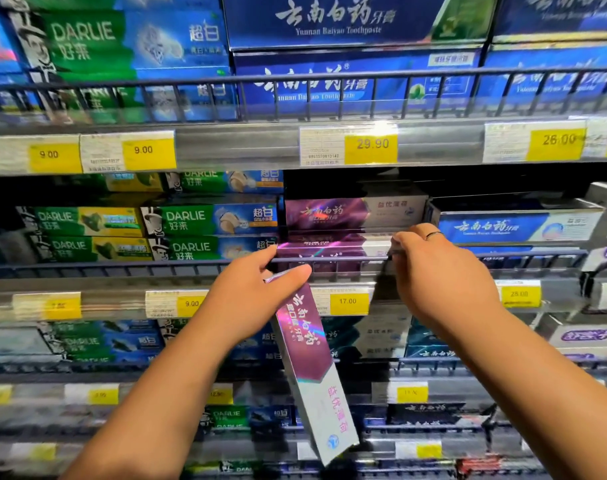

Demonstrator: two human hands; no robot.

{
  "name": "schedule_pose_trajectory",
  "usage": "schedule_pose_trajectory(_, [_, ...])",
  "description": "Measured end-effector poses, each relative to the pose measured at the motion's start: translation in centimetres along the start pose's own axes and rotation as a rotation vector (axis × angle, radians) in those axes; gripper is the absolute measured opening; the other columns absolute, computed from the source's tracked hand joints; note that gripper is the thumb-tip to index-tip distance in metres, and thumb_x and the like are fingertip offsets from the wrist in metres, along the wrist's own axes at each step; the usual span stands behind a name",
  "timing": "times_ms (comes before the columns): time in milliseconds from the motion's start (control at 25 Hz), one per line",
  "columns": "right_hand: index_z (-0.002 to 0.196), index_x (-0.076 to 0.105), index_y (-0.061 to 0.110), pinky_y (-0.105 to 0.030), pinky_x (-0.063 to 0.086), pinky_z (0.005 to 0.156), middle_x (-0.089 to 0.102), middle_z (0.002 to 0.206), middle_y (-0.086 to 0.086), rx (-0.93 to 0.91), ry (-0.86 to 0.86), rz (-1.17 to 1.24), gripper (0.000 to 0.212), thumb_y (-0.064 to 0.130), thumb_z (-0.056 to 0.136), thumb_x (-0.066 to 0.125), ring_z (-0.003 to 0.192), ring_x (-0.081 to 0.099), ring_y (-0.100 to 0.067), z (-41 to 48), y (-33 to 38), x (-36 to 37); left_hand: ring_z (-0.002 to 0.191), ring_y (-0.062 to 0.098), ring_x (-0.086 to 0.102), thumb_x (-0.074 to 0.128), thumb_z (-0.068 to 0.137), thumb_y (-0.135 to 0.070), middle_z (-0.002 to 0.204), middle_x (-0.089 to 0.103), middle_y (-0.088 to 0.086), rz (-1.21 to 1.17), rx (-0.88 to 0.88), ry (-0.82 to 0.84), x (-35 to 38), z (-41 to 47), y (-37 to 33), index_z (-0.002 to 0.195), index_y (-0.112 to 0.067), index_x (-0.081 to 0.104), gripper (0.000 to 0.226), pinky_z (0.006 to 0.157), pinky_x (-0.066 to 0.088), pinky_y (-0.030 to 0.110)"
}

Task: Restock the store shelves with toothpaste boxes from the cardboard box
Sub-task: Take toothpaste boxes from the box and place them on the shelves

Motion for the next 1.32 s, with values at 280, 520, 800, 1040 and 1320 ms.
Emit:
schedule_pose_trajectory(280, [0.125,0.052,0.03,-0.032,0.045,0.071,0.05,0.122,0.008,-0.117,-0.07,0.448,0.041,0.051,0.09,0.047,0.071,0.053,-0.005,-2.2,0.5,-1.9,0.089,0.001,0.067,0.064,0.083,-0.051,0.099,0.073,-0.016,-0.196,0.076,-0.235,-3.5,-1.0,-0.8,0.101,-0.039,0.071,0.023,0.08,0.052,0.031])
schedule_pose_trajectory(520, [0.121,0.042,0.05,-0.02,0.038,0.063,0.051,0.113,0.022,-0.096,0.272,0.734,0.064,0.075,0.063,0.053,0.066,0.046,0.005,-4.8,1.4,0.0,0.075,0.011,0.065,0.049,0.097,-0.04,0.082,0.071,-0.003,-0.623,0.038,-0.437,-5.6,-1.4,-0.9,0.099,-0.032,0.07,0.023,0.075,0.052,0.035])
schedule_pose_trajectory(800, [0.115,0.049,0.04,-0.031,0.05,0.076,0.056,0.115,0.011,0.04,-0.136,0.945,0.046,0.022,0.081,0.072,0.089,0.063,-0.015,-2.5,-1.2,-2.7,0.089,0.013,0.068,0.05,0.096,-0.04,0.096,0.07,0.0,-0.755,0.024,-0.404,-3.1,-0.6,-1.1,0.101,-0.034,0.048,0.008,0.087,0.054,0.043])
schedule_pose_trajectory(1040, [0.121,0.05,0.033,-0.02,0.048,0.073,0.037,0.117,0.004,0.067,-0.305,0.881,0.047,0.017,0.082,0.071,0.08,0.06,-0.007,-1.7,-1.7,-3.9,0.101,0.015,0.064,0.071,0.082,-0.037,0.113,0.062,-0.003,-0.411,0.122,-0.347,-2.9,0.3,-2.8,0.111,-0.033,0.045,0.039,0.088,0.054,0.043])
schedule_pose_trajectory(1320, [0.116,0.053,0.024,-0.038,0.043,0.069,0.047,0.112,-0.009,0.003,-0.427,0.281,0.045,0.019,0.077,0.073,0.09,0.048,-0.032,-0.8,-0.4,-4.8,0.105,0.02,0.055,0.067,0.086,-0.035,0.124,0.048,-0.002,-0.137,0.078,-0.426,-2.7,1.3,-1.9,0.117,-0.024,0.046,0.039,0.089,0.045,0.032])
Point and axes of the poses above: each hand's wrist, its own z-axis towards the middle knuckle, its own x-axis out of the palm, y = z × x, the point moved 9 cm from there along z, towards the middle knuckle
